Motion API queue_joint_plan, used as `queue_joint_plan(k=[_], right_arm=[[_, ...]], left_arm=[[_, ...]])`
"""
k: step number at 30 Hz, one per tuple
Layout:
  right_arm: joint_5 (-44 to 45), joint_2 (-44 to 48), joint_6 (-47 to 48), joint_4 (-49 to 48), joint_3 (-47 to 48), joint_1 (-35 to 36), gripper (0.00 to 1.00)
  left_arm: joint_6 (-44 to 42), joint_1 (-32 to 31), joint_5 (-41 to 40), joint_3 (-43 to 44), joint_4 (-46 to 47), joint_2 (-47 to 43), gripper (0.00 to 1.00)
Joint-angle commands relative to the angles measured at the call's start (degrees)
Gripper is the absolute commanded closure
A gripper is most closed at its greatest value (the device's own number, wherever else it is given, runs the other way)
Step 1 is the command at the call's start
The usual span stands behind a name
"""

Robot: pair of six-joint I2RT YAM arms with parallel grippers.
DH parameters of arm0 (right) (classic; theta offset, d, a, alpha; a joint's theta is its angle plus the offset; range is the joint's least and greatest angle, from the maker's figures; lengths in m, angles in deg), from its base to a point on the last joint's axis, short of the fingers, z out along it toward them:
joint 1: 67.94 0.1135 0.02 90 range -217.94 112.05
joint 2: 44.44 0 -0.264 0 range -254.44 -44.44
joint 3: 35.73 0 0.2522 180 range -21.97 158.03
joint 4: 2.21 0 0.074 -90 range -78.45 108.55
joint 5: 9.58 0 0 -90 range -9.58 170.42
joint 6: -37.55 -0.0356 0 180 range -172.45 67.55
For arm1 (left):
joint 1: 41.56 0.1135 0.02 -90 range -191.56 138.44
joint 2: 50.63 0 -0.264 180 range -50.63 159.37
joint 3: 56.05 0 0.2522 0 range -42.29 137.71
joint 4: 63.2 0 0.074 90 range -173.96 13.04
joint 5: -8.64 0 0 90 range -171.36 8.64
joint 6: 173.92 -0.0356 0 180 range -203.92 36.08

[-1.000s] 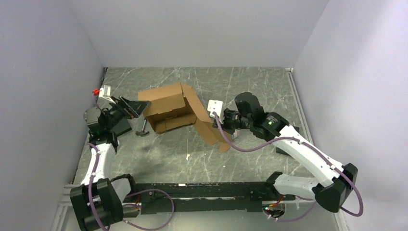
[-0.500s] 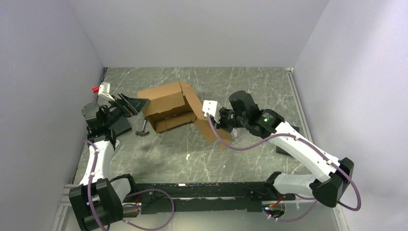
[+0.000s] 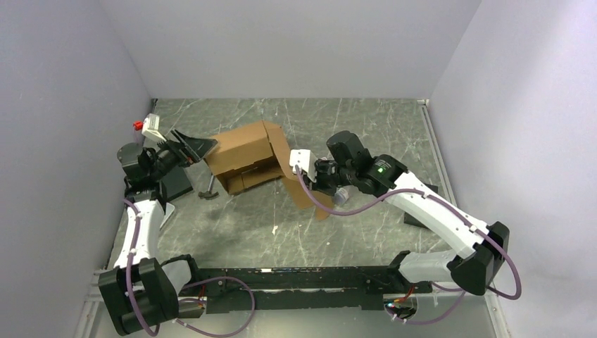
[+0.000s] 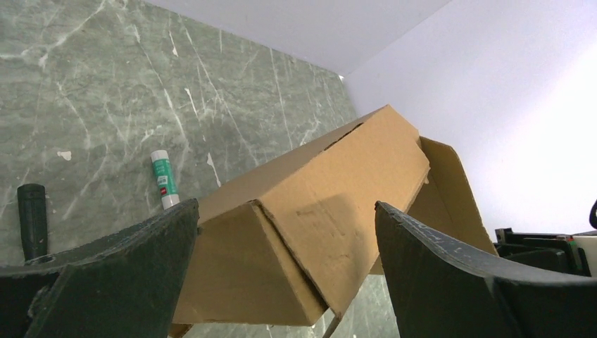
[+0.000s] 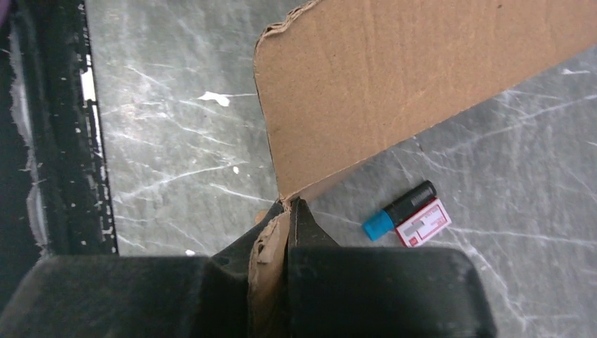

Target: Fold the paper box

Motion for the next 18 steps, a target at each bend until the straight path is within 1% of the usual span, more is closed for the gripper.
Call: queue_joint_plan(k=[1,3,6,8,13,18], right_arm=[[-4.8,-2.3,-1.6,5.1,3.7,-0.1,1.0],[-3.7,-2.6,-4.1,3.3,4.1,-1.9,1.0],[-2.8,-3.4,-8.6,1.4,4.6,-7.6,1.0],[-1.9,-3.6,-10.0,0.2,4.0,-9.9,1.0],[0.3,-3.2,-11.9,-2.2,2.1,-10.5,1.0],[0.5,-3.3,-12.6,-2.7,2.1,-10.5,1.0]], left_arm=[[-0.9,0.1,-0.7,4.3,-2.6,0.3,0.0],[-1.8,0.1,-1.2,5.4,-4.5,0.2,0.0],[-3.8,0.2,-2.8,6.8,-8.0,-0.5,0.01],[-5.5,0.2,-4.4,7.6,-10.9,-1.2,0.0],[-8.0,0.2,-10.2,8.4,-16.4,-5.3,0.0],[-7.2,0.2,-12.5,7.6,-23.5,-14.0,0.0]])
